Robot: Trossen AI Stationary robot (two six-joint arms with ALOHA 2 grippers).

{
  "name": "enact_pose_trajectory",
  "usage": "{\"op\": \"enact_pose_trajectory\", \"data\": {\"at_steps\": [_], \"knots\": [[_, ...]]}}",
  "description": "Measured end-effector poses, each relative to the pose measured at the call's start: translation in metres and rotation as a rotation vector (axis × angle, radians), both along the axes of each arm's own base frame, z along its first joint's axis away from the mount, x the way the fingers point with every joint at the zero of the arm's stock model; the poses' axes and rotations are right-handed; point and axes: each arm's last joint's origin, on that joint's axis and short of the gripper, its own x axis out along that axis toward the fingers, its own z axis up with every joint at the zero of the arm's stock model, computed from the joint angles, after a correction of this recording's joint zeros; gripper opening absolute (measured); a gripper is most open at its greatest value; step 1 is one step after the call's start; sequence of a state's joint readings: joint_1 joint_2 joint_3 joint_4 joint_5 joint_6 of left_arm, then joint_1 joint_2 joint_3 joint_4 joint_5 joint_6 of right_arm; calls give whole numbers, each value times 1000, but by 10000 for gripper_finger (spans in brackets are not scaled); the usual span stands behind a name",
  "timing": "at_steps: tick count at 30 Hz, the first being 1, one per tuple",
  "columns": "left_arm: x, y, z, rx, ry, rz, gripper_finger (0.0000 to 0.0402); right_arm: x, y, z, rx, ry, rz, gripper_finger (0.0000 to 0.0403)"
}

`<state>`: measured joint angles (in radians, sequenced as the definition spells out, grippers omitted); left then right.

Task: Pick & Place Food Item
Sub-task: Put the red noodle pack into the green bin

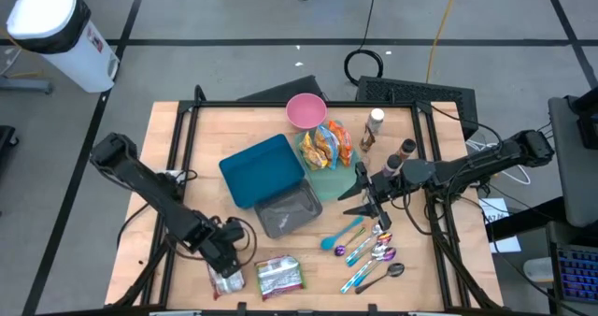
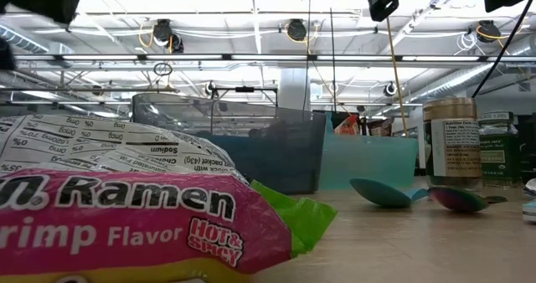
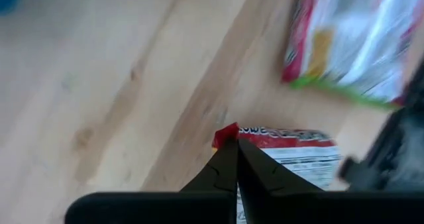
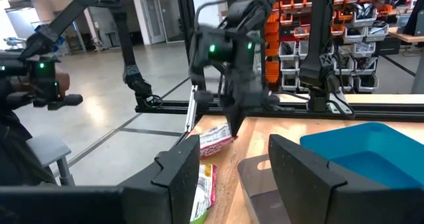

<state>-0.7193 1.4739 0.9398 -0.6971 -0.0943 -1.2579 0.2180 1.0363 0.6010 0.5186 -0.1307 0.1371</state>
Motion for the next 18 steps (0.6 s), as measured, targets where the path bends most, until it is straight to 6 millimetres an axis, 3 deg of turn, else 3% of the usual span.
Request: {"op": "enact_pose_trajectory", "data": {"at_steps": [18], "knots": [[-21,31,87,102,-604,-83,1,0,0,0,11,4,0,171]]}}
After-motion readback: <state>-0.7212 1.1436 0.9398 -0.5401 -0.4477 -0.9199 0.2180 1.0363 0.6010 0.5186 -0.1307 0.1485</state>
